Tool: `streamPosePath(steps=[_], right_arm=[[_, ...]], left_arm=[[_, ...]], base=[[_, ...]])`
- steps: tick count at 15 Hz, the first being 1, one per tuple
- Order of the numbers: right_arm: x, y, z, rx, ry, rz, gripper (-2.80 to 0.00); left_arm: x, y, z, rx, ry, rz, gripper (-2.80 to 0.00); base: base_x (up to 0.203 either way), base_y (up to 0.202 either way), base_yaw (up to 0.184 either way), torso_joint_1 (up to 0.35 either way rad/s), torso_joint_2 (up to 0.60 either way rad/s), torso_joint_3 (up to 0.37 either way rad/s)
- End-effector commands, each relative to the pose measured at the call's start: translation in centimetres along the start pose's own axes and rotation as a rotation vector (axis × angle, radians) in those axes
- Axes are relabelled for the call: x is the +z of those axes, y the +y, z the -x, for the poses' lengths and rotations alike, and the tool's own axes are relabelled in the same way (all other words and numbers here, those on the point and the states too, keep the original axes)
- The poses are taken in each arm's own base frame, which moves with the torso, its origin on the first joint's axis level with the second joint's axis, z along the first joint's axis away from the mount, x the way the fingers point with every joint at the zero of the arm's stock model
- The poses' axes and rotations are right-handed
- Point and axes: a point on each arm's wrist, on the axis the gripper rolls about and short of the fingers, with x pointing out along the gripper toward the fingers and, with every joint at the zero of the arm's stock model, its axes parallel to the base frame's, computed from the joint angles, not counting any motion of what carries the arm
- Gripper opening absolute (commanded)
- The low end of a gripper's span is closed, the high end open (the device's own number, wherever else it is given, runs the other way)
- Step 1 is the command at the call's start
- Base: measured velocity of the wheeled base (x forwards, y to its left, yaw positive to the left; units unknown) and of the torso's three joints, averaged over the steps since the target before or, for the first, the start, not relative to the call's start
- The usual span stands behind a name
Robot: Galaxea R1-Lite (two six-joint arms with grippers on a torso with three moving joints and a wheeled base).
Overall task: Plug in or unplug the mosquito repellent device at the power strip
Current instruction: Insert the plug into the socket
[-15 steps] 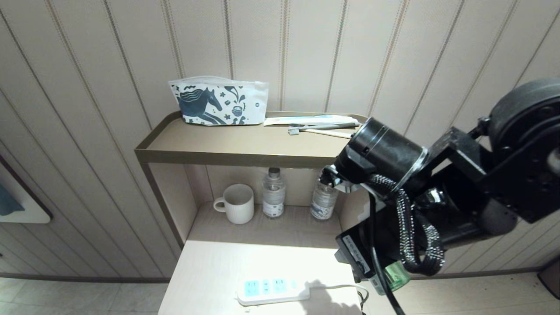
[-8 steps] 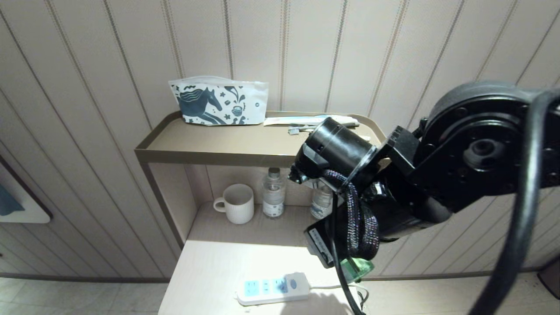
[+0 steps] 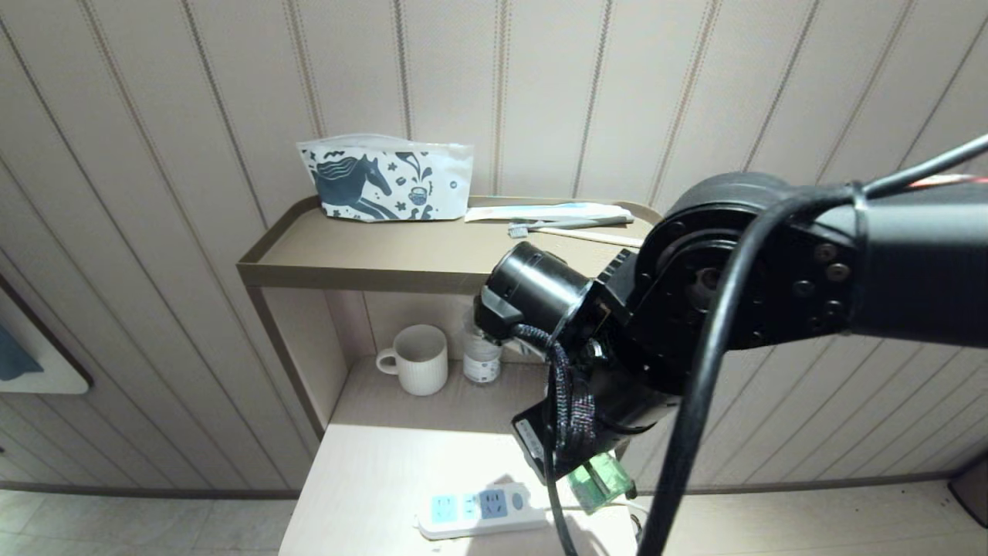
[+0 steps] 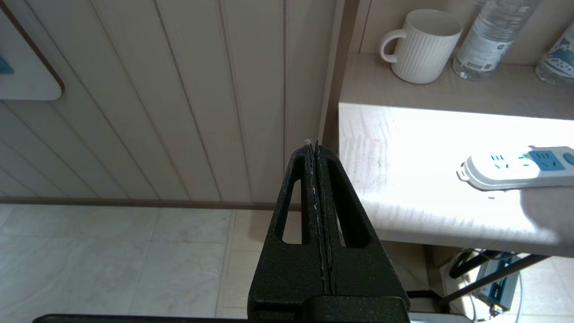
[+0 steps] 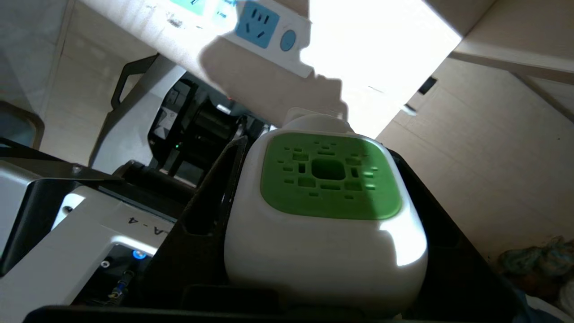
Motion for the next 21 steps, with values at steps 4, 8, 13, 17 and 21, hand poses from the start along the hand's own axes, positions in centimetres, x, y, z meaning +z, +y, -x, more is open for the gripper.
streamPosePath(steps=[4,8,13,17,21], right_arm=[[0.6,1.7,-3.5,0.052,0.099,-0.028,-2.80],[0.9,2.2,-5.7,0.030,0.181,0.110,-2.80],[0.9,1.6,-6.1,0.047,0.236,0.439,-2.80],[1.8,1.4,-8.1,0.067,0.211,0.537,-2.80],[2.3,1.0,-9.0,0.124,0.187,0.637,-2.80]], left_arm=[[0.0,0.0,0.0,0.001,0.001,0.000,-2.80],[0.0,0.0,0.0,0.000,0.001,0.000,-2.80],[0.0,0.0,0.0,-0.001,0.001,0.000,-2.80],[0.0,0.0,0.0,0.001,0.001,0.000,-2.80],[0.0,0.0,0.0,0.001,0.001,0.000,-2.80]], base=[[0.000,0.000,0.000,0.000,0.00,0.000],[0.000,0.000,0.000,0.000,0.00,0.000],[0.000,0.000,0.000,0.000,0.00,0.000],[0.000,0.000,0.000,0.000,0.00,0.000],[0.000,0.000,0.000,0.000,0.00,0.000]])
